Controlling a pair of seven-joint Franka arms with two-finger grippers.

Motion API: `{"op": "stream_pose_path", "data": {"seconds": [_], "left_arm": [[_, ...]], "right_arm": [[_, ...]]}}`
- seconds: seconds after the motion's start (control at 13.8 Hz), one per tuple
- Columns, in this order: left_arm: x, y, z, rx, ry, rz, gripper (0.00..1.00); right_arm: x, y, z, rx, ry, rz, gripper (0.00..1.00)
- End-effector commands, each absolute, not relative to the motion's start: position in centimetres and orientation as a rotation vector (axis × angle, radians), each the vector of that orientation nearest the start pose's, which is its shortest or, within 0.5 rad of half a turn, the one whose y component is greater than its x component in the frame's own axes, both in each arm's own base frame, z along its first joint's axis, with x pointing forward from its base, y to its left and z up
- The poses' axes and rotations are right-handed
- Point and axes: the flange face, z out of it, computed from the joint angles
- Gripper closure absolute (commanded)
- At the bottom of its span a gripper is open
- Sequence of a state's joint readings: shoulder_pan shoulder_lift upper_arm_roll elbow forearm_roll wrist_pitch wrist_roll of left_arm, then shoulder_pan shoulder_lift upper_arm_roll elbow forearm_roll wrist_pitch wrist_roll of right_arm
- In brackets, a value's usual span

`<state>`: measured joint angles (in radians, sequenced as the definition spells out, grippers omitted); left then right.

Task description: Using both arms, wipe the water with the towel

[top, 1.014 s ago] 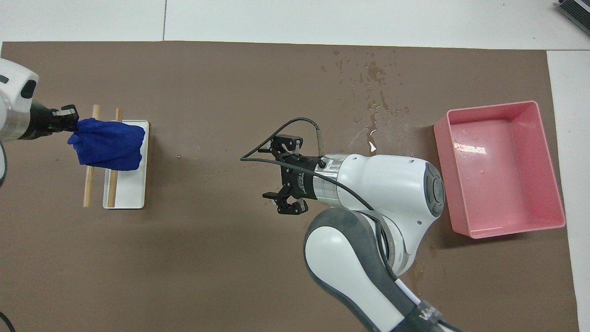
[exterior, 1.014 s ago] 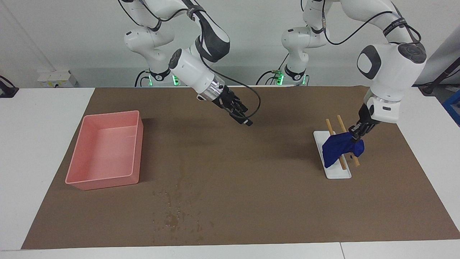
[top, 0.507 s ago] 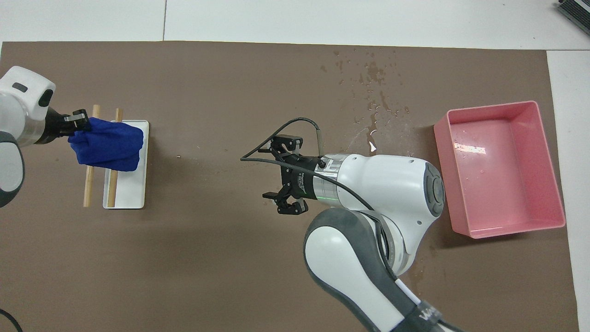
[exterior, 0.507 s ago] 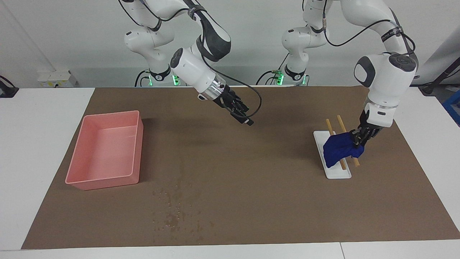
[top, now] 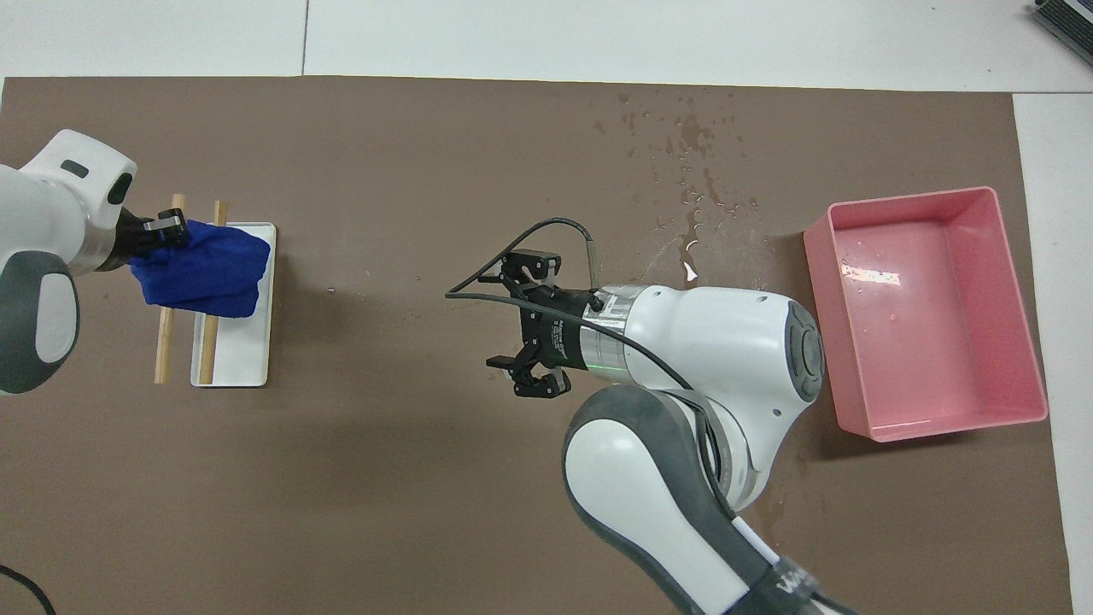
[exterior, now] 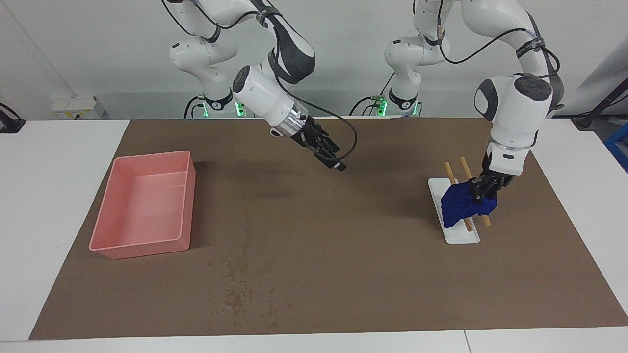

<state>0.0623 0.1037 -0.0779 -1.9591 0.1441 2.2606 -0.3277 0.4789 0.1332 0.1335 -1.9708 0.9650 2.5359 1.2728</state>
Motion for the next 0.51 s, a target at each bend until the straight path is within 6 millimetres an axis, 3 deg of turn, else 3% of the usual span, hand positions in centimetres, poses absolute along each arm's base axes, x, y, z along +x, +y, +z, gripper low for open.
{"op": "stream_pose_path", "data": {"seconds": [0.0, 0.07, 0.14, 0.43], "left_arm": [[58.53, -0.35, 43.45, -2.998, -0.338, -0.334, 0.69], [58.42, -0.34, 43.56, -2.994, -0.332, -0.337, 0.93], [58.42, -0.34, 43.56, -2.994, -0.332, -0.337, 1.00], [58.82, -0.47, 44.19, -2.992, -0.334, -0.338, 1.00]], "right_arm": [[51.20, 34.63, 44.71, -1.804, 1.517, 0.438, 0.00], [51.21, 34.62, 44.72, -1.803, 1.517, 0.437, 0.00], [51.20, 34.63, 44.71, -1.804, 1.517, 0.438, 0.00], [51.20, 34.63, 44.71, -1.804, 1.517, 0.439, 0.00]]}}
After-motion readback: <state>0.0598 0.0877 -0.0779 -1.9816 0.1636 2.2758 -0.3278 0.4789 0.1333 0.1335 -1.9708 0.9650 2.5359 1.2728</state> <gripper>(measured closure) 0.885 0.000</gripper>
